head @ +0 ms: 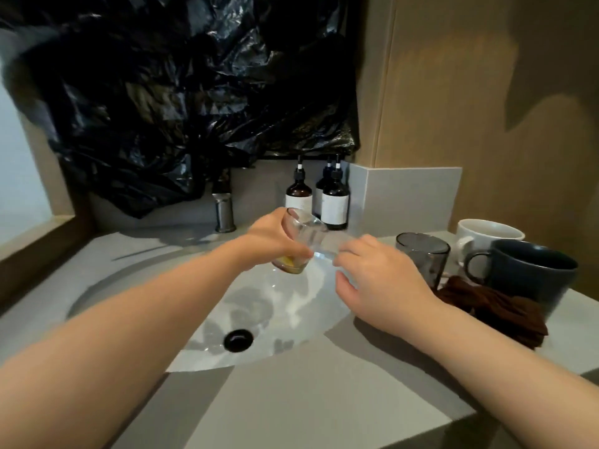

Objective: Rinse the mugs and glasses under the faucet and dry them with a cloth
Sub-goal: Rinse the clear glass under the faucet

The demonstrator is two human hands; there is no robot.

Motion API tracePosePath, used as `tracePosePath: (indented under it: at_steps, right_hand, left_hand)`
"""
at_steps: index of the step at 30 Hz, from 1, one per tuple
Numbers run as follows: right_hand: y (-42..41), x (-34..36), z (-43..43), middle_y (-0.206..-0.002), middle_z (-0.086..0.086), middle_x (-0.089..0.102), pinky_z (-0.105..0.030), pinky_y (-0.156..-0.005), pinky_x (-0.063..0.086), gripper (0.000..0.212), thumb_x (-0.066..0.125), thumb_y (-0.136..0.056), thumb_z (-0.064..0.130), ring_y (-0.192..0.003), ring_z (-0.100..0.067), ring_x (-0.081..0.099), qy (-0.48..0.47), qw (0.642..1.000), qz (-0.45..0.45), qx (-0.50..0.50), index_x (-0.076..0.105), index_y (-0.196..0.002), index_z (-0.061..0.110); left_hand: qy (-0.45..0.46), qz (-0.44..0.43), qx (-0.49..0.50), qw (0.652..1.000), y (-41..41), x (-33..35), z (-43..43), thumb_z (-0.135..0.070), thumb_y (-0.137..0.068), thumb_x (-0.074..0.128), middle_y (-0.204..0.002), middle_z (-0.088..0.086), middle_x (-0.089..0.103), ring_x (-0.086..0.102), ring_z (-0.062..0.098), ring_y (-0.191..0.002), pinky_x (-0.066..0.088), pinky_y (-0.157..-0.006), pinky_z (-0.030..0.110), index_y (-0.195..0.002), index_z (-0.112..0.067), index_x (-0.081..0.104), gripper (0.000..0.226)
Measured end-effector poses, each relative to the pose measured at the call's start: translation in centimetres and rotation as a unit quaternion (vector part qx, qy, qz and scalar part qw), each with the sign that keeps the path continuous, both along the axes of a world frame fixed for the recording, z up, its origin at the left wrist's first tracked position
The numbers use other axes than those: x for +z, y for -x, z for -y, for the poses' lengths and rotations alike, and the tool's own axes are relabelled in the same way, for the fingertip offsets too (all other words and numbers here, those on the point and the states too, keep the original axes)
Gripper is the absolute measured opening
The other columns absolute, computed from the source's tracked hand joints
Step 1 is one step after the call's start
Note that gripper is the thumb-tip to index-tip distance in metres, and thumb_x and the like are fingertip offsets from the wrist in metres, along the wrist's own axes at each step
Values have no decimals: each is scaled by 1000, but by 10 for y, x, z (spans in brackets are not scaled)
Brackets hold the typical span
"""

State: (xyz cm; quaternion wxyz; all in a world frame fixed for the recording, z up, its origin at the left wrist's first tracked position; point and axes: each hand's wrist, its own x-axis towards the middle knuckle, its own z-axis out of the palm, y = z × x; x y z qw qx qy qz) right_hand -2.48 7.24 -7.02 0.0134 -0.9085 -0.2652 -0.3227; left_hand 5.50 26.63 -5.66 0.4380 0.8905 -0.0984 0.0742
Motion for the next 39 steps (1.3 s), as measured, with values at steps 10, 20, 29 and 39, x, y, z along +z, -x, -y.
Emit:
tracePosePath:
  at_steps: [10, 20, 29, 39]
  right_hand:
    - [-92, 17, -134, -136, 1, 50, -30, -95, 42, 40, 49, -91, 32, -120, -21, 50, -205, 948, -245, 8, 51, -131, 23]
    - [-169, 42, -205, -136, -5, 43, -26, -96, 32, 42, 41, -99, 34, -119, -20, 46, -522, 815, -229, 105, 41, -137, 15]
    - [-215, 60, -190, -125, -5, 57, -25, -76, 38, 36, 43, -99, 31, -95, -19, 54, -386, 897, -213, 27, 55, -130, 19]
    - [-217, 63, -184, -128, -8, 59, -27, -90, 41, 30, 52, -97, 23, -116, -26, 54, -394, 898, -188, 48, 63, -124, 16]
  left_hand:
    - [-214, 10, 173, 961, 42, -35, -128, -29, -63, 72, -89, -3, 55, 53, 18, -78, 45, -64, 33, -98, -24, 45, 45]
    - [-404, 119, 161, 893, 28, -51, -158, -21, -78, 66, -120, 4, 51, 44, 25, -113, 47, -82, 37, -138, -26, 36, 68]
    - [-486, 184, 135, 844, 17, -59, -149, 0, -72, 64, -113, 2, 51, 44, 26, -104, 40, -89, 38, -128, -25, 43, 65]
    - [-630, 201, 50, 748, 16, -52, -125, 1, -77, 60, -137, 9, 36, 31, 28, -127, 27, -103, 40, -143, -22, 26, 78]
